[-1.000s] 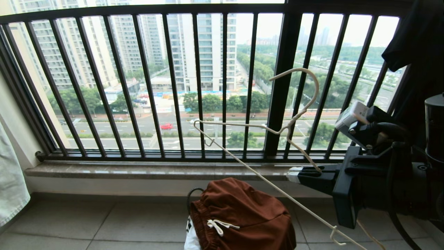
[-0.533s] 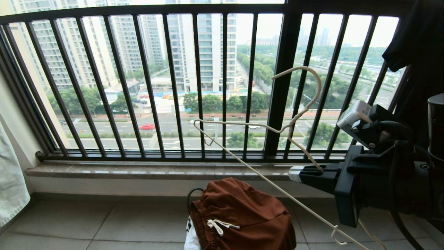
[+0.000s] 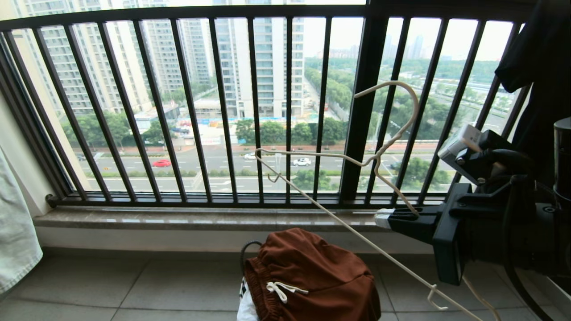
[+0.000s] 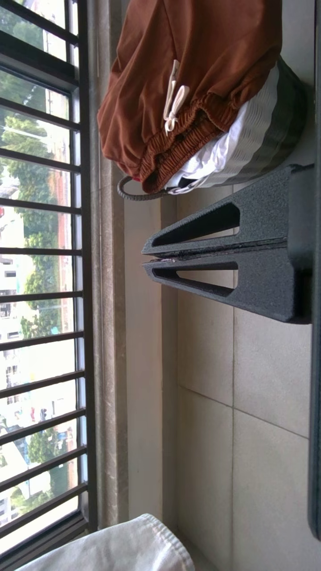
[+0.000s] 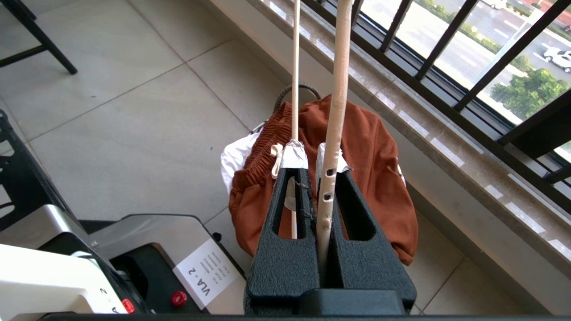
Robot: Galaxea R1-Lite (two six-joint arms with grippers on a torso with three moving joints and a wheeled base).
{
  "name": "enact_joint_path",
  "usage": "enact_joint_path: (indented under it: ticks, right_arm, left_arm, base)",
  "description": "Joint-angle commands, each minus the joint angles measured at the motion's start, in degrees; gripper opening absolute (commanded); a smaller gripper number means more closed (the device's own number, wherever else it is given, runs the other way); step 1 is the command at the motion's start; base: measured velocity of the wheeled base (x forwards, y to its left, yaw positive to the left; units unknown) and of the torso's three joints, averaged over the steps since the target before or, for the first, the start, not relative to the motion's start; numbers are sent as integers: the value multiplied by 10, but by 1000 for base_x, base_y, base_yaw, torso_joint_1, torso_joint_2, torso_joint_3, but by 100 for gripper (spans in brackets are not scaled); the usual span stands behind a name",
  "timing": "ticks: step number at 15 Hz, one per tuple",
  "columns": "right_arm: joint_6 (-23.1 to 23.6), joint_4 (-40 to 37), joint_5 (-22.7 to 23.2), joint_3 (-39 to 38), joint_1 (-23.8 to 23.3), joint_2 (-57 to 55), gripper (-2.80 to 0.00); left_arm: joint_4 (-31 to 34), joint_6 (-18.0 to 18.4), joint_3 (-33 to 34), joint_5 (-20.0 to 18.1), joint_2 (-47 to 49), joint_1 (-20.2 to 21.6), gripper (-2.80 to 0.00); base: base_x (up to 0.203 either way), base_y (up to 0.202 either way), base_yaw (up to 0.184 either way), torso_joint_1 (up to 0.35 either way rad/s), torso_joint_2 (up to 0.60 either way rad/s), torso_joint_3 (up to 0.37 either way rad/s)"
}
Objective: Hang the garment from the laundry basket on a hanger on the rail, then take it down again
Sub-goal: Pick up clothes from the basket
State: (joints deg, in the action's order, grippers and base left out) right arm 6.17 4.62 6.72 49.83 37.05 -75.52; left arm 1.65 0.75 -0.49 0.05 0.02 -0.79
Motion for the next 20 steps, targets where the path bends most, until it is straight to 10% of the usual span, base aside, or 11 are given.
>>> enact_joint_path:
  ticks: [1, 20]
  right_arm:
    - [1, 0, 1, 0, -1, 0, -280]
    - [2, 0, 1, 1, 0, 21, -280]
  left_arm:
    - [0, 0, 0, 0, 0, 0, -280]
    - [1, -1, 0, 0, 1, 0, -280]
  base:
    - [0, 0, 0, 0, 0, 0]
    - [0, 0, 0, 1, 2, -128]
